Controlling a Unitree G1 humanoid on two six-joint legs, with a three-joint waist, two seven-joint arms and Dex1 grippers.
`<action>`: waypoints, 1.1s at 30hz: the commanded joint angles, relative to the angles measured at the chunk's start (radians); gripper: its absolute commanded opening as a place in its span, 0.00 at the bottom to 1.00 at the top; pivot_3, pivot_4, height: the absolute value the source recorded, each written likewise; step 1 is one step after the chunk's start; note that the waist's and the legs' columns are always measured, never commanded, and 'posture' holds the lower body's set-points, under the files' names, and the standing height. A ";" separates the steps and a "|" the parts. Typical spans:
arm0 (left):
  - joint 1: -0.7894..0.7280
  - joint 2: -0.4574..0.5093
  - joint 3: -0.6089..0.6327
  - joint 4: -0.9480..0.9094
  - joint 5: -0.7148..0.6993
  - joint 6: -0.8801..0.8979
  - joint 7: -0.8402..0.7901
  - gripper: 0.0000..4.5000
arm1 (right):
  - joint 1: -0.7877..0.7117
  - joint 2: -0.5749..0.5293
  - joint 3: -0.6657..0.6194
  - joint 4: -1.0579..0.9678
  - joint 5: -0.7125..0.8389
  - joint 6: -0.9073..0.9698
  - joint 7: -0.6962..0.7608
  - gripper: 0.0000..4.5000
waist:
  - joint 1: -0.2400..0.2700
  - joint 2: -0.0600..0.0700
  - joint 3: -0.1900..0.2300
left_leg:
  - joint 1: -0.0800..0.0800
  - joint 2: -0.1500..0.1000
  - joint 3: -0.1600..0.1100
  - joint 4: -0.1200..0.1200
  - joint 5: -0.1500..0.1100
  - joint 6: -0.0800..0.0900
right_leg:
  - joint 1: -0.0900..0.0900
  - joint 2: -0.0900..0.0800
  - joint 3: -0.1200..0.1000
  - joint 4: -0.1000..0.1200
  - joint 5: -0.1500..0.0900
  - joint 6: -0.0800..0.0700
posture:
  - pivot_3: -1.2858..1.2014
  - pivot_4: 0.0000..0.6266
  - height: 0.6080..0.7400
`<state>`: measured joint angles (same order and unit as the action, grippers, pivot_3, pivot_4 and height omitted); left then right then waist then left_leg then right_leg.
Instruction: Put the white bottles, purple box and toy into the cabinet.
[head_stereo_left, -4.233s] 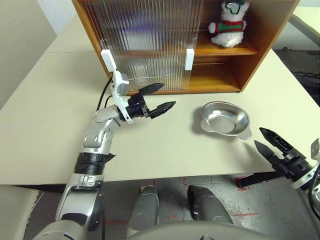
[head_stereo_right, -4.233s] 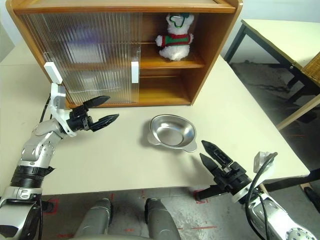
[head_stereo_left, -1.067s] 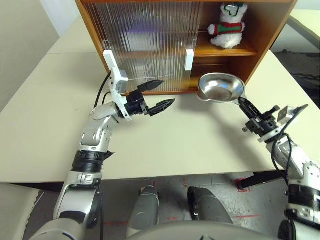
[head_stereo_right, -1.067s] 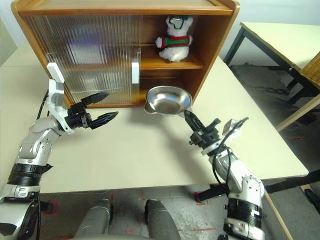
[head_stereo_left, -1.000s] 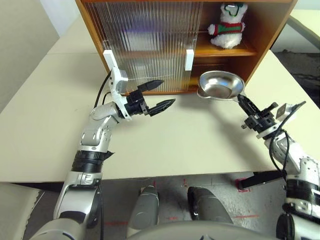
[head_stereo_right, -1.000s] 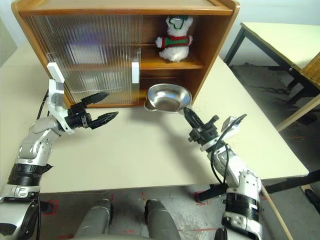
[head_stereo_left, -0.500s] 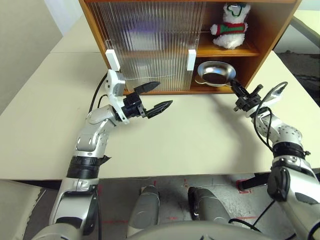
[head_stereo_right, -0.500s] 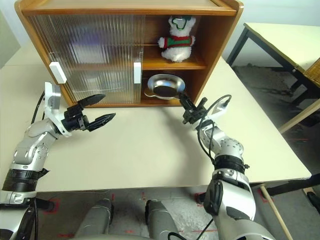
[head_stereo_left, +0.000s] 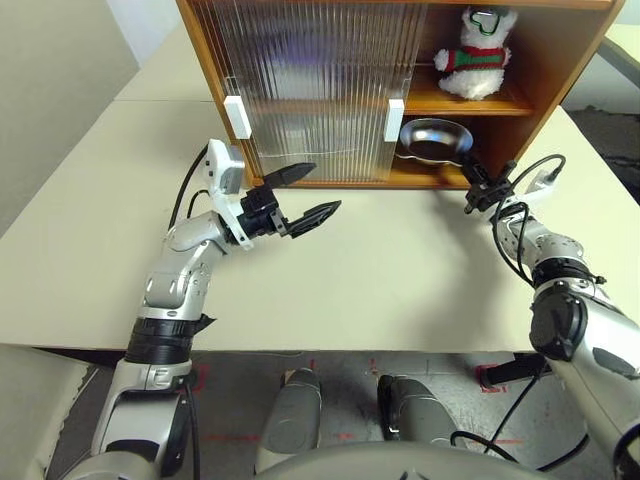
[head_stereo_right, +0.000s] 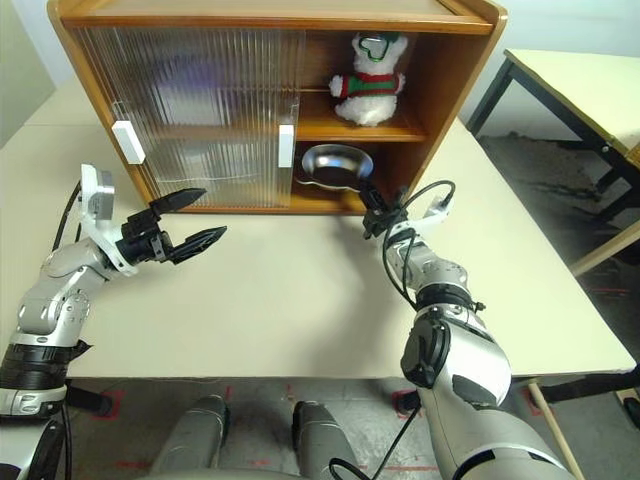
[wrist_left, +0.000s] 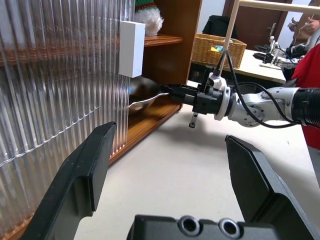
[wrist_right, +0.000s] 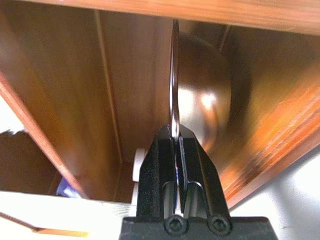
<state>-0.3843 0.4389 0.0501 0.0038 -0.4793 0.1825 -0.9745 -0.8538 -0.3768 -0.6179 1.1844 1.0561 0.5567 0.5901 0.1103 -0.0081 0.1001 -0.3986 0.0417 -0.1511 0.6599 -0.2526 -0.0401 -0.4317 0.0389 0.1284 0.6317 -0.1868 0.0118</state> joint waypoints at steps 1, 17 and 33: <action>0.009 0.010 0.003 -0.019 -0.007 0.012 -0.002 1.00 | -0.024 0.003 -0.036 0.030 -0.037 -0.022 0.011 0.01 | 0.002 0.000 0.000 | 0.000 0.000 0.000 0.000 0.000 0.000 | 0.000 0.000 0.000 0.000 0.000 0.000 | 0.59 0.22 1.00; 0.012 0.019 0.001 -0.030 -0.013 0.019 0.004 1.00 | -0.053 0.059 -0.101 0.040 -0.116 -0.070 0.012 0.01 | 0.007 0.000 0.001 | 0.000 0.001 0.000 -0.002 -0.001 -0.001 | -0.002 0.000 0.001 0.000 -0.001 -0.001 | 0.59 0.22 1.00; 0.013 0.015 -0.004 -0.032 -0.014 0.019 0.005 1.00 | -0.063 0.071 -0.121 0.044 -0.170 -0.121 -0.012 0.57 | 0.010 0.000 0.001 | 0.000 0.002 0.000 -0.002 -0.001 -0.002 | -0.003 0.000 0.002 0.000 -0.001 -0.002 | 0.59 0.21 1.00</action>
<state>-0.3771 0.4525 0.0513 -0.0208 -0.4928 0.1959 -0.9673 -0.9110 -0.3110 -0.7278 1.2217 0.8990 0.4398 0.5862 0.1203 -0.0082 0.1010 -0.3991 0.0436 -0.1512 0.6577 -0.2536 -0.0417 -0.4345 0.0391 0.1304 0.6319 -0.1874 0.0101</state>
